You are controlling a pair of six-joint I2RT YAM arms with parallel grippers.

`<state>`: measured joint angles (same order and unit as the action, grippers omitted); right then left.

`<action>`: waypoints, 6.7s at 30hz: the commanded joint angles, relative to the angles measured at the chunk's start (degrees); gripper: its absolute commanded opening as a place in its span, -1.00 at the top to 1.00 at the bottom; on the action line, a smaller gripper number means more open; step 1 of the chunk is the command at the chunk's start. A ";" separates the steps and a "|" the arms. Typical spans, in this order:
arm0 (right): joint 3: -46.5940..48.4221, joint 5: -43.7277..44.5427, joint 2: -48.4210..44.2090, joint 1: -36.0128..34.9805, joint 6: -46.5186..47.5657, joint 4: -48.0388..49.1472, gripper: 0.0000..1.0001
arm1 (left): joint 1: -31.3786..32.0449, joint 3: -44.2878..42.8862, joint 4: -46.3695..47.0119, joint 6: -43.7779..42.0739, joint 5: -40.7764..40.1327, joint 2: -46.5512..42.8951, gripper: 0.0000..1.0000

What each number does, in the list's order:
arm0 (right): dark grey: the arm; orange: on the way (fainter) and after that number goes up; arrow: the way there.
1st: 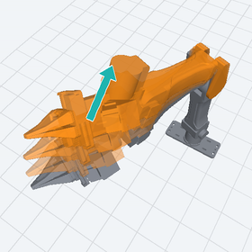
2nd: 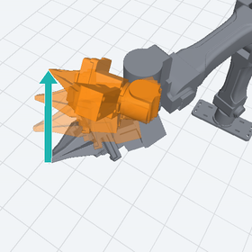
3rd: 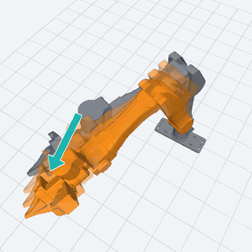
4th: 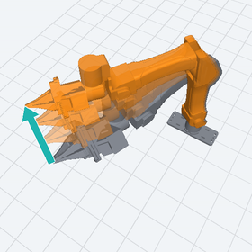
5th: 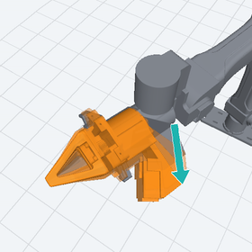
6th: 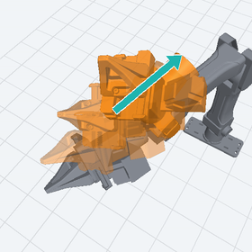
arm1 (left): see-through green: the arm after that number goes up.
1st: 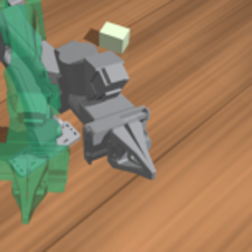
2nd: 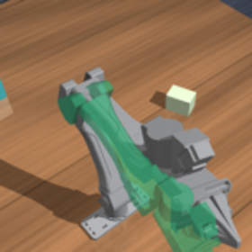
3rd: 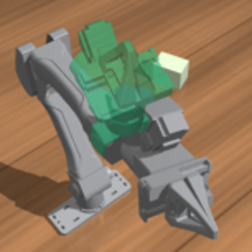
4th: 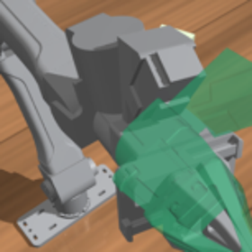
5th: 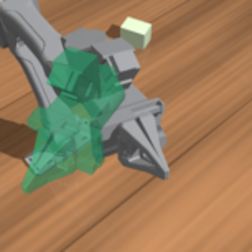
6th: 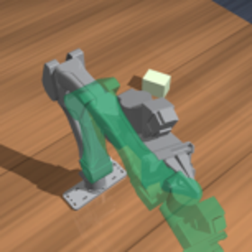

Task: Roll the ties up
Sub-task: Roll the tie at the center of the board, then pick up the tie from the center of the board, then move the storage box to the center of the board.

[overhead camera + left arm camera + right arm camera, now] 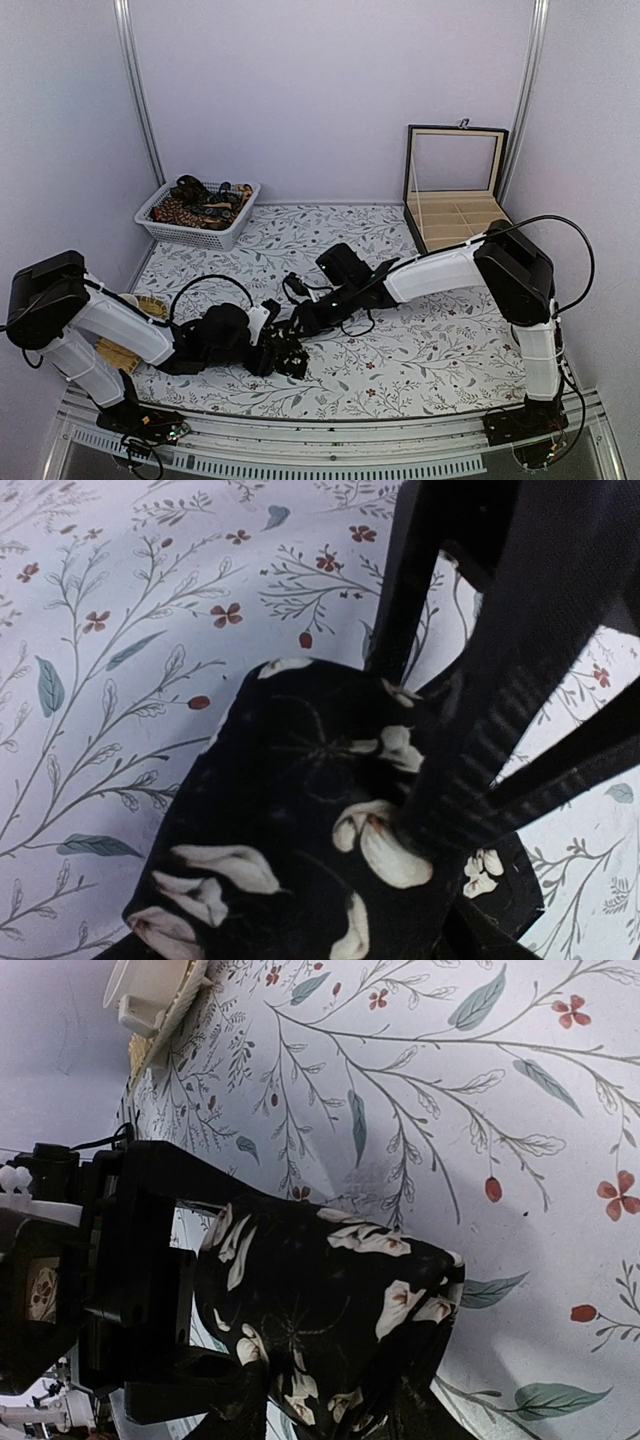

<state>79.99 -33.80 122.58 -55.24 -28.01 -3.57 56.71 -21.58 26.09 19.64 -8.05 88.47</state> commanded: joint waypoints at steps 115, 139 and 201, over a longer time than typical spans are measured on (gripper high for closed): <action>13.86 32.35 -15.85 43.39 11.19 -31.59 -0.99 | -14.44 -24.46 -21.46 -4.71 15.45 -17.04 1.00; 27.77 41.37 5.90 52.99 13.34 -39.55 -0.55 | -14.57 -27.63 -23.35 -2.60 13.56 -18.20 1.00; -7.78 40.15 -11.55 7.67 20.82 -35.92 0.02 | -15.58 -26.91 -19.70 -2.89 20.66 -21.72 1.00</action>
<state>74.87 9.78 111.90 -45.95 -9.67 -32.32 40.60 -48.18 3.11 16.71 8.54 65.12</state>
